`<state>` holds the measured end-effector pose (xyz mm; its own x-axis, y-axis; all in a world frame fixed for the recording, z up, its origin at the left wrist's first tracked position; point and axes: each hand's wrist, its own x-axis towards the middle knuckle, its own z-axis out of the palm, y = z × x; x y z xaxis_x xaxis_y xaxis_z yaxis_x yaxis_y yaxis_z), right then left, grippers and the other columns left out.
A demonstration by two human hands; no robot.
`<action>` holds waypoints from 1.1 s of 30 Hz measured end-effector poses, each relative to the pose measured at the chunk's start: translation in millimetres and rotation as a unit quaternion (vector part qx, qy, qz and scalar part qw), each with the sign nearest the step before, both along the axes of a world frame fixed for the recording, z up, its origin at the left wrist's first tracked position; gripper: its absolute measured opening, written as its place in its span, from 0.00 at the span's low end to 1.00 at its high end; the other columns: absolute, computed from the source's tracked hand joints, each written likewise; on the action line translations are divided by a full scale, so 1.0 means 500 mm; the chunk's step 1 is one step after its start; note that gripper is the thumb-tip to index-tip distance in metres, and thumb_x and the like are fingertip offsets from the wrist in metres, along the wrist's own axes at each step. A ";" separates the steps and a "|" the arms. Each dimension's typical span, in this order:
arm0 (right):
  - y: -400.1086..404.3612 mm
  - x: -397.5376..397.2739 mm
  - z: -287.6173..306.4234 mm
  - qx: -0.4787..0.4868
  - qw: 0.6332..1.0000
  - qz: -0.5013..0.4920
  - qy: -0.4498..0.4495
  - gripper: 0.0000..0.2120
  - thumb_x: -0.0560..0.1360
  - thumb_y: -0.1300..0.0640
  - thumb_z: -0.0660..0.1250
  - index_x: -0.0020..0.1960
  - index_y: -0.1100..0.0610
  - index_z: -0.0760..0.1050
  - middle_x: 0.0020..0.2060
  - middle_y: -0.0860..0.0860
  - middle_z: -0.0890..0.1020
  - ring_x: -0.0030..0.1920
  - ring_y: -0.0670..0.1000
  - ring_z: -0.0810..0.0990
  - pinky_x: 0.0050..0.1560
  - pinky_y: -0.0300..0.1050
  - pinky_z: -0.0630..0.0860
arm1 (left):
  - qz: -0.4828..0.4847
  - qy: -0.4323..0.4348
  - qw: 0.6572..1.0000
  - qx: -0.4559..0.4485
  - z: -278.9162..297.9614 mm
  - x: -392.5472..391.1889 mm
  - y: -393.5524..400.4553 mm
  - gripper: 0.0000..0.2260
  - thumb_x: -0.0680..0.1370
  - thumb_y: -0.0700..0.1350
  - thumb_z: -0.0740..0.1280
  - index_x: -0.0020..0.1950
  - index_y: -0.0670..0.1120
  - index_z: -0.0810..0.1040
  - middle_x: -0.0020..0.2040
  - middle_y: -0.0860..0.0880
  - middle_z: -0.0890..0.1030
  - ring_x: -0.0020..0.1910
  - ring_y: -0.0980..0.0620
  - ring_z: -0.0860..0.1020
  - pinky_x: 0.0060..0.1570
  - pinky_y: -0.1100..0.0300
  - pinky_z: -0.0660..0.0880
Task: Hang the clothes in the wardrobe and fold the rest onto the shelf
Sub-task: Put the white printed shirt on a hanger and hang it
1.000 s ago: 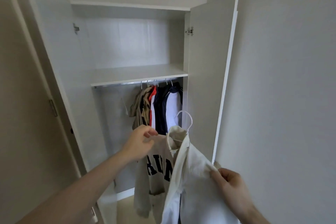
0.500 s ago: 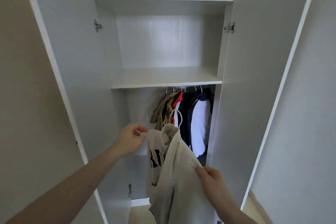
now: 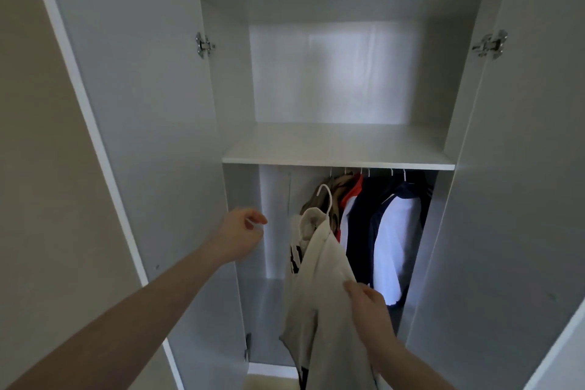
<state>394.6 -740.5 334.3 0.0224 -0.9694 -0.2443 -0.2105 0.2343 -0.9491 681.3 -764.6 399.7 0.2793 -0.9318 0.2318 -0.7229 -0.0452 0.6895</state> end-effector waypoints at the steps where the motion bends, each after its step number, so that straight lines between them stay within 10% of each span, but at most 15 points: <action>1: -0.020 0.010 0.001 0.005 1.000 -0.003 -0.005 0.21 0.83 0.54 0.62 0.63 0.72 0.73 0.58 0.70 0.77 0.57 0.67 0.75 0.63 0.64 0.72 | 0.002 -0.003 1.000 0.006 -0.001 0.006 -0.022 0.13 0.77 0.41 0.68 0.45 0.63 0.78 0.48 0.56 0.77 0.41 0.60 0.77 0.32 0.76 0.69; 9: -0.176 0.099 -0.002 0.054 0.997 -0.031 -0.039 0.04 0.84 0.56 0.61 0.53 0.56 0.73 0.48 0.49 0.78 0.46 0.49 0.75 0.55 0.48 0.67 | -0.016 0.032 0.995 0.090 -0.086 0.067 -0.283 0.09 0.77 0.42 0.70 0.57 0.50 0.82 0.55 0.50 0.79 0.46 0.56 0.77 0.39 0.70 0.72; 13: -0.239 0.155 -0.017 0.086 0.994 -0.050 -0.037 0.04 0.83 0.55 0.63 0.50 0.55 0.71 0.46 0.52 0.77 0.45 0.51 0.75 0.53 0.49 0.67 | -0.013 0.068 0.985 0.160 -0.148 0.102 -0.419 0.12 0.79 0.40 0.69 0.61 0.44 0.82 0.59 0.43 0.82 0.57 0.45 0.80 0.54 0.55 0.77; 22: -0.333 0.254 -0.092 0.126 0.990 -0.064 0.002 0.11 0.82 0.54 0.62 0.58 0.59 0.76 0.47 0.51 0.79 0.46 0.49 0.75 0.54 0.50 0.68 | -0.038 0.142 0.964 0.220 -0.250 0.120 -0.600 0.16 0.83 0.38 0.62 0.71 0.42 0.76 0.70 0.41 0.75 0.67 0.42 0.75 0.66 0.55 0.73; 25: -0.358 0.269 -0.103 0.148 0.986 -0.082 -0.002 0.15 0.81 0.54 0.63 0.58 0.66 0.76 0.55 0.68 0.78 0.48 0.55 0.78 0.54 0.58 0.76 | -0.057 0.157 0.957 0.235 -0.265 0.116 -0.641 0.17 0.84 0.40 0.60 0.72 0.42 0.75 0.72 0.42 0.74 0.68 0.43 0.74 0.59 0.60 0.70; 33: -0.438 0.303 -0.147 0.168 0.983 -0.071 -0.010 0.12 0.81 0.54 0.63 0.55 0.63 0.76 0.52 0.62 0.80 0.51 0.56 0.79 0.57 0.52 0.76 | -0.016 0.223 0.932 0.286 -0.332 0.136 -0.728 0.21 0.83 0.54 0.65 0.68 0.39 0.78 0.64 0.37 0.80 0.59 0.40 0.79 0.56 0.50 0.77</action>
<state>546.1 -959.5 261.0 -0.0996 -0.8272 -0.5530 -0.1351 0.5618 -0.8161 749.2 -1128.6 233.8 0.1994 -0.8769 -0.4373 -0.3779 -0.4805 0.7914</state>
